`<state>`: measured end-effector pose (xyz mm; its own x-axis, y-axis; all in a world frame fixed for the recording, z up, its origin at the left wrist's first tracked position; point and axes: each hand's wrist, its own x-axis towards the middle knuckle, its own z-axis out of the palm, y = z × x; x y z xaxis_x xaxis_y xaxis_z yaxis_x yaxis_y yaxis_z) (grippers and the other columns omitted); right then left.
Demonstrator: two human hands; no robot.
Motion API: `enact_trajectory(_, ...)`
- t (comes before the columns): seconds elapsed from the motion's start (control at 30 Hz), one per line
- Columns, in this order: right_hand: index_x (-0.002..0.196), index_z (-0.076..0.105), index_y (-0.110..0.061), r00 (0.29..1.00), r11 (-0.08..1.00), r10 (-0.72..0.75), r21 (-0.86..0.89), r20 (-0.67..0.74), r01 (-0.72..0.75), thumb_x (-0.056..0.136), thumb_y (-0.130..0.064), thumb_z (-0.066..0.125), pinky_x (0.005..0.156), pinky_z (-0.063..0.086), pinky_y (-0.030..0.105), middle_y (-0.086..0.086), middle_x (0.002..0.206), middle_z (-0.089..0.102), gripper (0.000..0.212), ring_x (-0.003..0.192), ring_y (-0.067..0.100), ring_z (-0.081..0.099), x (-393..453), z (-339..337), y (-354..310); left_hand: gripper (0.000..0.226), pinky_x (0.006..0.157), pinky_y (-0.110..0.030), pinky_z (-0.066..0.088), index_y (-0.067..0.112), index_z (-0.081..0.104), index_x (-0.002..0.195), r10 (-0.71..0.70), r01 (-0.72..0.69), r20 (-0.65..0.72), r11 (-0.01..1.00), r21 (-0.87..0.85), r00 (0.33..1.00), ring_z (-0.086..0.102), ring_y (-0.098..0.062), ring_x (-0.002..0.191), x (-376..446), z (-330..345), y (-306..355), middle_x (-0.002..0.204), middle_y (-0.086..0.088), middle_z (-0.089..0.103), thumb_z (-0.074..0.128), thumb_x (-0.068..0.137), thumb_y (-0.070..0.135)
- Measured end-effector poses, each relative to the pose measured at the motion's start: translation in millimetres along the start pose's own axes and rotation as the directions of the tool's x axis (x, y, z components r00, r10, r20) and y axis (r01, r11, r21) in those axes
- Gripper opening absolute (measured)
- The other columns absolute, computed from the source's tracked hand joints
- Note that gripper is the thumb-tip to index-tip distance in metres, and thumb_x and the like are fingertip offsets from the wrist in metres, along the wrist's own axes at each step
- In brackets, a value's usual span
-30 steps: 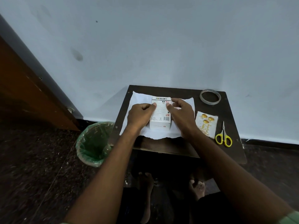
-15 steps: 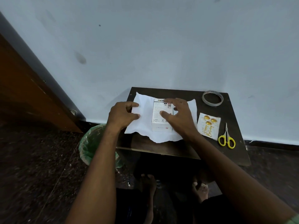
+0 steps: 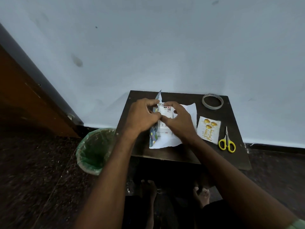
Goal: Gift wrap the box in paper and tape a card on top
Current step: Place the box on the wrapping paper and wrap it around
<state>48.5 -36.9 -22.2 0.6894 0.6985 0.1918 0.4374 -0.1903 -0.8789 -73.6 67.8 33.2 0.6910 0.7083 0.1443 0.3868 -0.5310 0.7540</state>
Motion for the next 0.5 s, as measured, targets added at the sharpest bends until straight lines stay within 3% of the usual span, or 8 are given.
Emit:
enact_trajectory(0.13,0.117,0.069,-0.031,0.999,0.998,0.021,0.055,0.029,-0.023,0.085,-0.022,0.076,0.101,0.048,0.032,-0.020,0.116,0.069,0.034,0.114,0.004,0.059,0.0,-5.3,-2.4,0.031,0.081,-0.019,0.054,0.030,0.080,0.124,0.019,-0.018,0.050,1.000,-0.022,0.999,0.071,-0.005,0.082,-1.2,5.1,-4.4,0.107,0.011,0.078,0.072,0.095,0.023)
enact_trajectory(0.23,0.122,0.070,-0.030,0.998,0.998,0.015,0.059,0.060,-0.019,0.088,-0.022,0.076,0.102,0.046,0.031,-0.018,0.121,0.068,0.035,0.118,0.006,0.057,-0.5,-8.5,-4.7,0.037,0.070,-0.020,0.056,0.024,0.079,0.124,-0.028,0.037,0.081,0.993,-0.112,0.996,0.071,-0.010,0.064,4.0,5.0,-13.8,0.098,0.010,0.079,0.065,0.097,0.003)
enact_trajectory(0.4,0.133,0.065,-0.027,0.993,0.992,0.082,0.088,0.081,-0.089,0.097,-0.018,0.064,0.103,0.049,0.036,-0.012,0.121,0.059,0.037,0.119,0.013,0.056,5.3,-13.0,-4.2,0.050,0.075,-0.010,0.051,0.024,0.076,0.128,0.049,-0.040,0.089,0.994,-0.104,0.995,0.060,-0.004,0.074,4.0,6.5,-20.8,0.108,0.012,0.078,0.076,0.085,-0.003)
enact_trajectory(0.5,0.138,0.056,-0.021,0.977,0.970,0.180,0.142,0.115,-0.196,0.094,-0.016,0.069,0.094,0.056,0.034,0.000,0.127,0.052,0.047,0.109,0.012,0.061,11.7,-13.1,-5.0,0.052,0.077,-0.009,0.051,0.021,0.073,0.131,0.056,-0.040,0.114,0.990,-0.134,0.992,0.060,-0.005,0.082,5.7,4.2,-22.3,0.113,0.008,0.077,0.077,0.086,-0.003)
